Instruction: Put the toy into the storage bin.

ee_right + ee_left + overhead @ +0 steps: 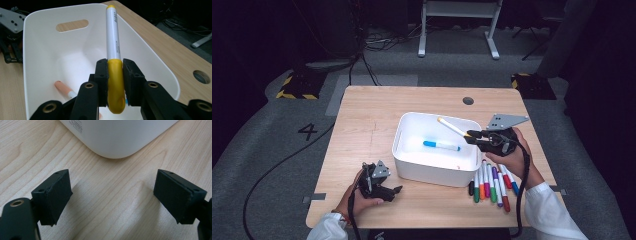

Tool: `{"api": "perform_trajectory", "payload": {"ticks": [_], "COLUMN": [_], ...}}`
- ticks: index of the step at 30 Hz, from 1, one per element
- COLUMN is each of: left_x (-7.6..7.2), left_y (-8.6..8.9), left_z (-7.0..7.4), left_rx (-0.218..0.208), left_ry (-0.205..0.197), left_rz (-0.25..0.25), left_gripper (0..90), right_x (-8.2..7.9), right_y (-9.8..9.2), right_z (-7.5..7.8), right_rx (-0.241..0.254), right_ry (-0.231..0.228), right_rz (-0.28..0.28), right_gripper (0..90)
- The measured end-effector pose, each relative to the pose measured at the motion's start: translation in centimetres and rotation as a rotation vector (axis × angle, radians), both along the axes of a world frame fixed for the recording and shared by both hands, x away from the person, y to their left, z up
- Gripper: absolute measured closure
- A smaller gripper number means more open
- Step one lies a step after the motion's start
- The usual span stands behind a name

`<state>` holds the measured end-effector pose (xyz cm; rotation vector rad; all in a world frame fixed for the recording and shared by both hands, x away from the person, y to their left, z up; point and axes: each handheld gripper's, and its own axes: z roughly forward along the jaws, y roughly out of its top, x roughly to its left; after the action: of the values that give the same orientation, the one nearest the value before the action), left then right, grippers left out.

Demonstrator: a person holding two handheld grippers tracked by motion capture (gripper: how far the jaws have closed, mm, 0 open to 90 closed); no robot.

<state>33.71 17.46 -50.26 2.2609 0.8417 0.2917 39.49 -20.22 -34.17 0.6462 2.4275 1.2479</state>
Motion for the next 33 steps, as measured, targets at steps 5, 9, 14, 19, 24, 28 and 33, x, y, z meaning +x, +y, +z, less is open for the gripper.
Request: {"api": "perform_trajectory", "payload": {"ticks": [5,9,14,19,24,28,33], "left_x": [0.0,0.0,0.0,0.0,0.0,0.0,0.0], "left_y": [0.0,0.0,0.0,0.0,0.0,0.0,0.0], "left_z": [0.0,0.0,0.0,0.0,0.0,0.0,0.0], "left_rx": [0.0,0.0,0.0,0.0,0.0,0.0,0.0], "left_ry": [0.0,0.0,0.0,0.0,0.0,0.0,0.0], "left_rz": [0.0,0.0,0.0,0.0,0.0,0.0,0.0], "left_gripper": [14.8,14.8,14.8,14.8,14.8,14.8,14.8], "right_x": [0.5,0.8,1.0,0.9,0.5,0.1,-0.4], "right_y": [2.0,3.4,4.8,5.2,5.3,5.6,6.0], "right_z": [-0.7,-1.4,-2.5,-3.1,-3.5,-3.6,-3.6], "right_rx": [-0.041,-0.075,-0.139,-0.187,-0.235,-0.258,-0.275], "right_ry": [0.013,0.03,0.06,0.079,0.101,0.112,0.13], "right_rz": [0.04,0.067,0.096,0.125,0.156,0.193,0.236], "right_gripper": [75.0,75.0,75.0,75.0,75.0,75.0,74.9]}}
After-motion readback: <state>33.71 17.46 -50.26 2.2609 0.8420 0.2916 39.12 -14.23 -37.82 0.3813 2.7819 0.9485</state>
